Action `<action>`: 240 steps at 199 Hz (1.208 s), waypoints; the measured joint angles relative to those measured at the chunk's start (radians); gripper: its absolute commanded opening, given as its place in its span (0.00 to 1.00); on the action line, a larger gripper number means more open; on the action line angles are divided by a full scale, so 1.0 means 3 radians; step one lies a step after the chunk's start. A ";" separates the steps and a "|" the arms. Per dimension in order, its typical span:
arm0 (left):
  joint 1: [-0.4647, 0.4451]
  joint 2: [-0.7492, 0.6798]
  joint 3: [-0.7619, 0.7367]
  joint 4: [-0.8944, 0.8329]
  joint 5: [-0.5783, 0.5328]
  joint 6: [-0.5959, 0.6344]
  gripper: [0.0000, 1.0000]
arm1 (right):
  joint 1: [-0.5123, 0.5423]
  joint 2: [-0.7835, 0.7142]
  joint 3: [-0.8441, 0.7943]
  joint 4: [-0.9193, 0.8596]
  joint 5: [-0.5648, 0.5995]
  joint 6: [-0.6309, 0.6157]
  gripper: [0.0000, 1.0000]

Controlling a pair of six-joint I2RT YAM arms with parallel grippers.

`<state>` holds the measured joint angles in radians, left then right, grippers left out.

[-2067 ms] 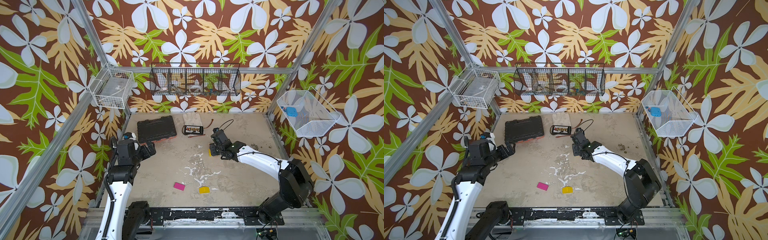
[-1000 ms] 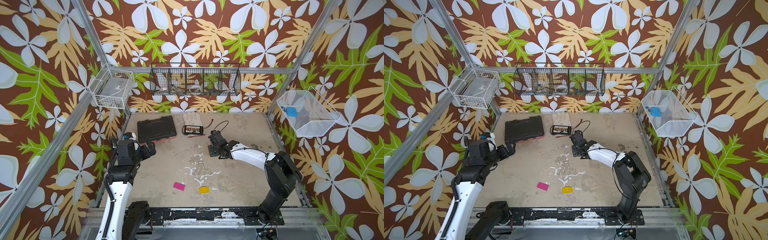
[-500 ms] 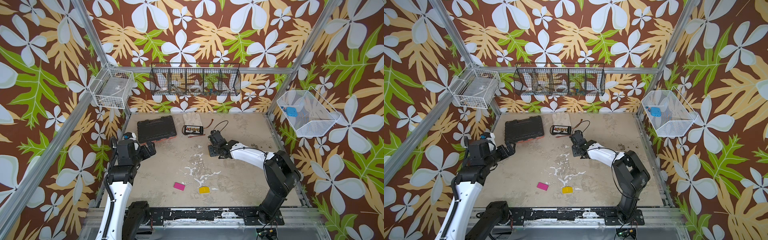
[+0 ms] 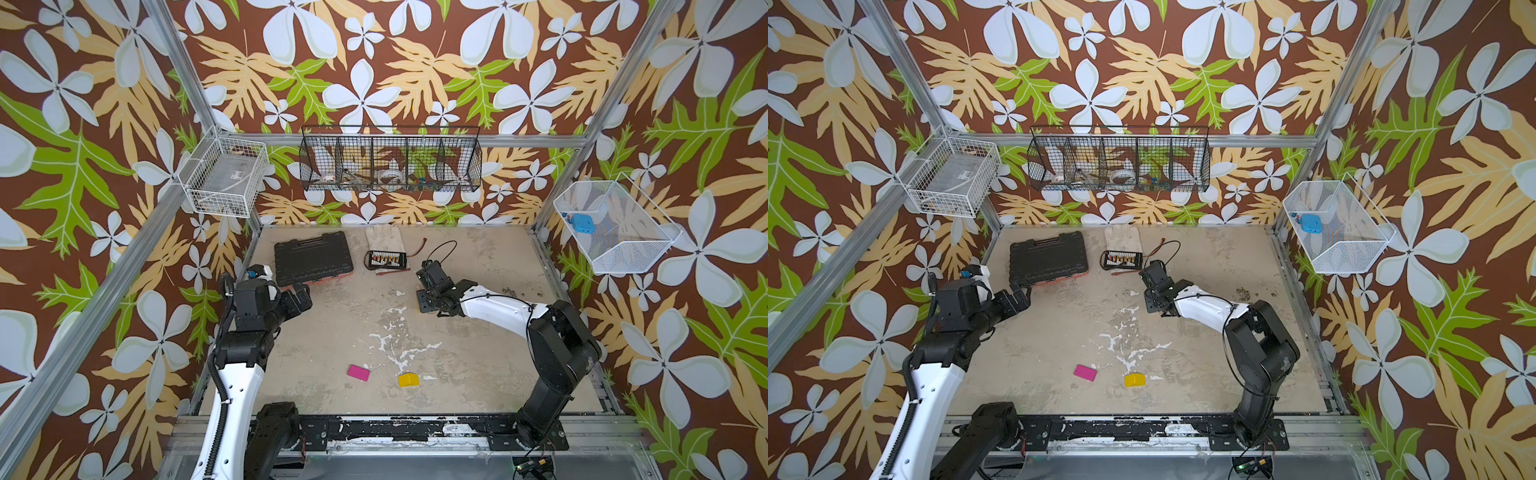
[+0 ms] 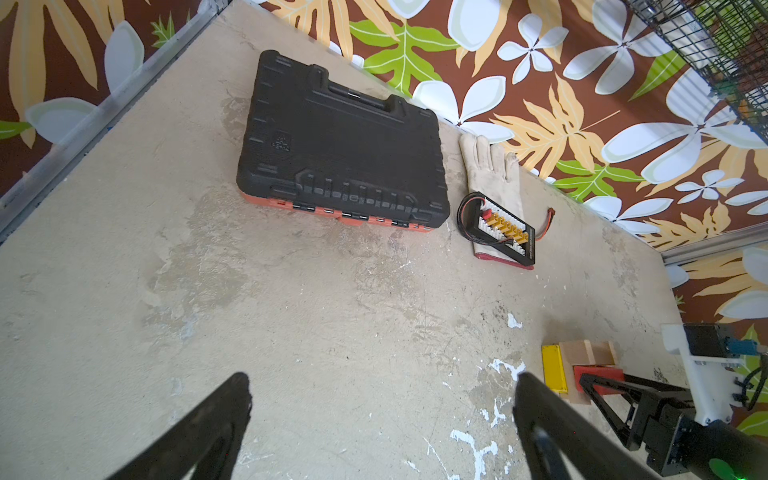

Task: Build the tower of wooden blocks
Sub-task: 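Lower the red block onto the stack beside the wooden arch, then open the right gripper and lift away from the stack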

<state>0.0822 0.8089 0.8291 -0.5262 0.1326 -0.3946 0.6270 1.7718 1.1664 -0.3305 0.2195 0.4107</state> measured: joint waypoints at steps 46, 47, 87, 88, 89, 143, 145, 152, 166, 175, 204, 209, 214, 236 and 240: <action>0.0000 0.0000 0.0000 0.0000 0.0000 0.0000 1.00 | -0.0001 0.0029 0.0023 -0.0011 0.0009 0.0001 0.70; 0.0000 0.0000 0.0000 0.0000 0.0000 0.0000 1.00 | -0.0001 0.0029 0.0023 -0.0013 0.0009 0.0001 0.71; 0.0000 0.0000 0.0000 0.0000 0.0000 0.0000 1.00 | -0.0003 0.0029 0.0023 -0.0022 0.0013 0.0003 0.78; 0.0000 0.0000 0.0000 0.0000 0.0000 0.0000 1.00 | -0.0003 0.0029 0.0023 -0.0022 0.0013 0.0003 0.78; 0.0000 0.0000 0.0000 0.0000 0.0000 0.0000 1.00 | -0.0003 0.0029 0.0023 -0.0022 0.0014 0.0003 0.79; 0.0000 0.0000 0.0000 0.0000 0.0001 0.0000 1.00 | -0.0005 -0.0164 -0.0055 -0.0022 0.0047 0.0006 0.86; 0.0000 0.0000 0.0000 0.0000 0.0001 0.0000 1.00 | -0.0006 -0.0188 -0.0067 -0.0020 0.0048 0.0005 0.86; 0.0000 0.0000 0.0000 0.0000 0.0001 0.0001 1.00 | -0.0008 -0.0266 -0.0111 -0.0017 0.0050 0.0009 0.87; 0.0000 0.0000 0.0000 0.0000 0.0001 0.0001 1.00 | -0.0008 -0.0474 -0.0253 0.0037 0.0028 0.0013 0.88; 0.0000 0.0000 0.0000 0.0000 0.0001 0.0001 1.00 | -0.0008 -0.0659 -0.0380 0.0081 -0.0003 0.0011 0.88; 0.0000 0.0009 -0.0008 0.0005 0.0013 0.0001 1.00 | 0.0037 -0.1353 -0.0851 0.0328 -0.0200 -0.0027 0.88; 0.0000 0.0011 -0.0013 0.0004 0.0015 0.0001 1.00 | 0.0067 -0.1466 -0.0924 0.0381 -0.0224 -0.0037 0.87; 0.0000 0.0014 -0.0018 0.0001 0.0018 0.0001 1.00 | 0.0114 -0.1569 -0.0988 0.0430 -0.0252 -0.0048 0.87; 0.0000 0.0023 -0.0031 0.0006 0.0045 0.0001 1.00 | 0.0411 -0.1846 -0.1164 0.0575 -0.0422 -0.0114 0.87; 0.0000 0.0023 -0.0037 0.0013 0.0061 0.0001 1.00 | 0.0476 -0.1876 -0.1194 0.0600 -0.0441 -0.0131 0.86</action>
<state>0.0822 0.8158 0.8181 -0.5224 0.1509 -0.3943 0.7696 1.2091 0.8082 -0.1505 0.0872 0.3714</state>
